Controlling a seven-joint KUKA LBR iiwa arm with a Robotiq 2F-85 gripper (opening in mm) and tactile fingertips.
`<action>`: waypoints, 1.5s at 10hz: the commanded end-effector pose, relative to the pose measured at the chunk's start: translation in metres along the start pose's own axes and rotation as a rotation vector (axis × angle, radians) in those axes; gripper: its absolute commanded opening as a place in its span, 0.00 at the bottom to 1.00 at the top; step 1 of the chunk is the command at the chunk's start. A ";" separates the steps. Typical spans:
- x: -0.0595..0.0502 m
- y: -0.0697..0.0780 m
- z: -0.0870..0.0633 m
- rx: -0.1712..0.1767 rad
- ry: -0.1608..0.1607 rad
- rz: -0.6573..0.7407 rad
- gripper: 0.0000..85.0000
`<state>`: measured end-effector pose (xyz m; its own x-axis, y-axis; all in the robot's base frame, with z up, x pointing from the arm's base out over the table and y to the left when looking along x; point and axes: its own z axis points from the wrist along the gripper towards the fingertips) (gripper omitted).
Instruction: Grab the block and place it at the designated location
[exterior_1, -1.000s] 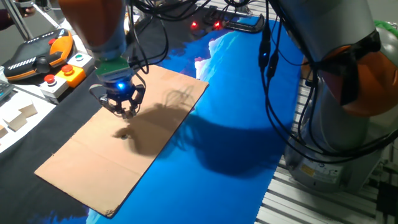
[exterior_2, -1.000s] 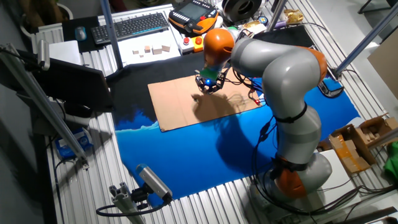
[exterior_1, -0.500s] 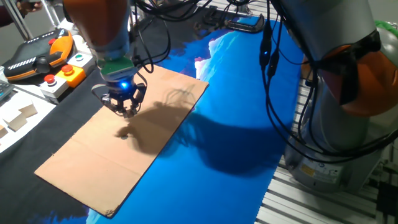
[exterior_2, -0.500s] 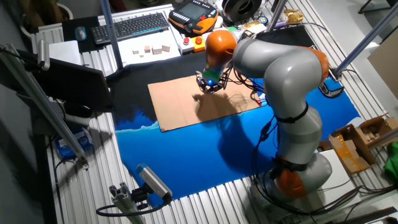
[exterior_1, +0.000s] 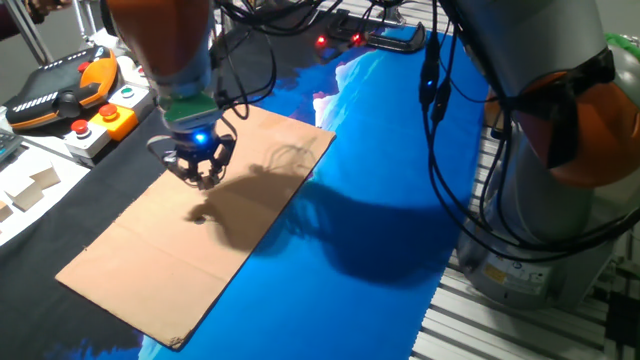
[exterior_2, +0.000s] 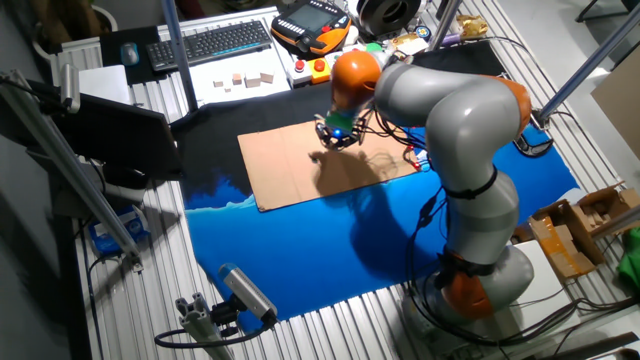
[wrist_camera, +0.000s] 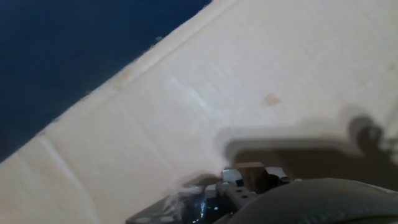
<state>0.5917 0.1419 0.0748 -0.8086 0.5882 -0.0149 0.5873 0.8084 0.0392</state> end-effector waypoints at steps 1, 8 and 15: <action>0.004 0.008 0.000 0.008 -0.001 -0.008 0.01; 0.033 0.028 0.018 0.016 -0.012 -0.056 0.01; 0.037 0.028 0.026 0.009 -0.020 -0.063 0.01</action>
<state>0.5791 0.1876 0.0486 -0.8432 0.5362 -0.0377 0.5354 0.8441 0.0295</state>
